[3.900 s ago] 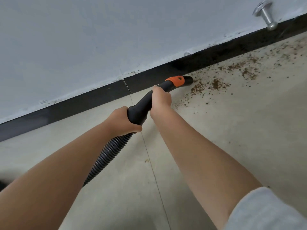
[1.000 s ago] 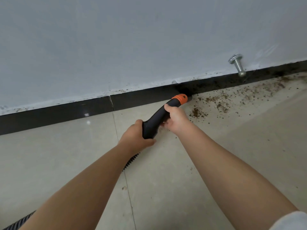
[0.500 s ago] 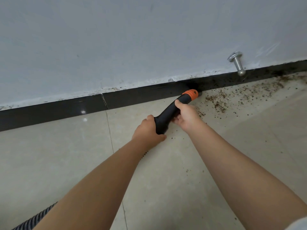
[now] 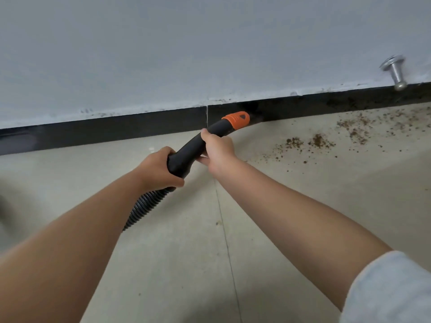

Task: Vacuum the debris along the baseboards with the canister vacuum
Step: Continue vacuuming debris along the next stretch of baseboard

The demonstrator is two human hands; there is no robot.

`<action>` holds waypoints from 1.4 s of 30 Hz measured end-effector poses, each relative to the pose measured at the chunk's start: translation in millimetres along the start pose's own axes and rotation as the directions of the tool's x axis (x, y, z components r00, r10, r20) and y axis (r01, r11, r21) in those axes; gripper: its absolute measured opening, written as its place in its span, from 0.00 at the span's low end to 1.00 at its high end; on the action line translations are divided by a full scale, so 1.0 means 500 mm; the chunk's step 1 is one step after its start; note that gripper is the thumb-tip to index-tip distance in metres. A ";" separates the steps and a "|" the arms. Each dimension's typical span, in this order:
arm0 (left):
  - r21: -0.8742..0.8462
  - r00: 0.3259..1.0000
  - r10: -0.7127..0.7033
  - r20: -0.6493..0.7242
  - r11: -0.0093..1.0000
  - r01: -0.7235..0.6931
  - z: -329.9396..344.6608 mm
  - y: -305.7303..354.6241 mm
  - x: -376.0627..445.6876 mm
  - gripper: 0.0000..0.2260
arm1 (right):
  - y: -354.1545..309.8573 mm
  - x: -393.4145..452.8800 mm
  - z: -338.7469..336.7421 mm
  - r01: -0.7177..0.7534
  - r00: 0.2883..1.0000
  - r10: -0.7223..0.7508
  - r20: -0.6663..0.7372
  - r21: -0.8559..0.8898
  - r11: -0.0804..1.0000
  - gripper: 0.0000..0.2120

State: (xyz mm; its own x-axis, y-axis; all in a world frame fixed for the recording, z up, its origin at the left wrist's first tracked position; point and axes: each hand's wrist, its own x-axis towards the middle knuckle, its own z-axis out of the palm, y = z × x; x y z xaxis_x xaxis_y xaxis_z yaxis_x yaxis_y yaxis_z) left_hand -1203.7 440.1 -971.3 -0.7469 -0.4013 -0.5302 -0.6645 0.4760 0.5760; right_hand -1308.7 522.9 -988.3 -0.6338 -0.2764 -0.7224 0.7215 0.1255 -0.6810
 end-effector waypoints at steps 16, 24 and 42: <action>0.025 0.983 -0.151 -0.100 0.988 0.154 -0.111 -0.169 -0.077 0.19 | 0.089 -0.052 0.183 -0.152 0.973 0.145 0.180 0.023 0.988 0.21; 0.111 0.999 -0.001 -0.039 0.994 0.005 -0.033 -0.014 0.002 0.22 | 0.007 0.003 0.019 -0.081 0.991 0.058 0.121 0.199 0.977 0.21; 0.114 0.993 0.107 -0.047 0.988 -0.101 0.164 0.166 0.105 0.20 | -0.101 0.083 -0.233 -0.015 0.997 0.035 -0.065 0.286 0.958 0.24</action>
State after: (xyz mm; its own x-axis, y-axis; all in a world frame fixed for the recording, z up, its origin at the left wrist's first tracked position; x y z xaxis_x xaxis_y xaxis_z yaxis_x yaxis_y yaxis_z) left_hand -1296.2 522.5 -1002.4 -0.8139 -0.3847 -0.4354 -0.5790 0.6000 0.5520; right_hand -1403.9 616.1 -997.5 -0.6252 -0.2090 -0.7520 0.7803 -0.1479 -0.6076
